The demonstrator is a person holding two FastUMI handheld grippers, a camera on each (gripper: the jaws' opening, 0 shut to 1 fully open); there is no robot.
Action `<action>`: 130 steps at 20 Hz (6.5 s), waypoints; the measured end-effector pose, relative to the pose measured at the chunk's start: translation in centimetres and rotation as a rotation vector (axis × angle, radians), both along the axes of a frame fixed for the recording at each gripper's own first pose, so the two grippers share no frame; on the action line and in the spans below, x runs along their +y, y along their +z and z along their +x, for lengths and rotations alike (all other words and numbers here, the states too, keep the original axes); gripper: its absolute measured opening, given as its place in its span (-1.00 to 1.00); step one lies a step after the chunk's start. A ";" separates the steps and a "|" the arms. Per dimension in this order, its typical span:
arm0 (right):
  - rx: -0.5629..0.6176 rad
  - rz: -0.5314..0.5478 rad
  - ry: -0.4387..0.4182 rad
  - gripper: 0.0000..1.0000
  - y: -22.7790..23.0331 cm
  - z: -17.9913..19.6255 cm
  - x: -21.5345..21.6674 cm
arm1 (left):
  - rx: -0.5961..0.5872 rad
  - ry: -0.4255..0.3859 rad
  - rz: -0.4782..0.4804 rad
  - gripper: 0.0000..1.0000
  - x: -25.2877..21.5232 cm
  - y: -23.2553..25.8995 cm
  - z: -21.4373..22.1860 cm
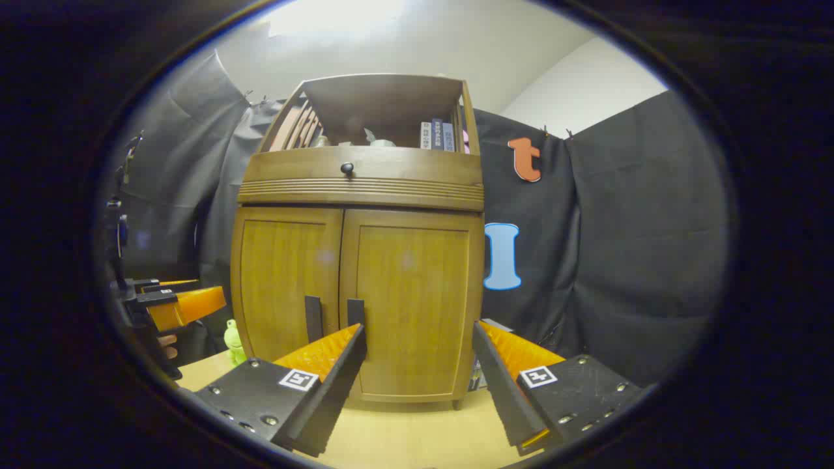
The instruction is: Open the right door of the double-door shoe cabinet with the right hand, and open the left door with the left hand.
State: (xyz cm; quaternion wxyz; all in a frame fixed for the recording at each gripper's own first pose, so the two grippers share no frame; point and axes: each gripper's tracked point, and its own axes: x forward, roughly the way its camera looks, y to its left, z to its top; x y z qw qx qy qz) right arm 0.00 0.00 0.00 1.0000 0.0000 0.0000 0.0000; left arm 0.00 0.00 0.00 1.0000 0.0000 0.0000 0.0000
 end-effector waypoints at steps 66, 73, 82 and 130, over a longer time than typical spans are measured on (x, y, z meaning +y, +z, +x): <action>0.203 0.114 0.309 -0.53 -5.6 18.1 12.7 | 0.015 0.036 0.023 0.82 5.1 0.4 2.0; 0.198 0.137 0.320 -0.60 -5.6 18.0 12.5 | 0.021 0.018 0.038 0.82 4.0 0.2 1.9; 0.202 0.121 0.250 -0.54 -4.8 18.2 12.1 | 0.006 0.013 0.038 0.82 4.0 0.7 1.3; 0.178 0.083 0.134 -0.98 -6.5 16.3 -9.7 | 0.059 -0.014 0.105 0.90 -0.2 -2.6 2.7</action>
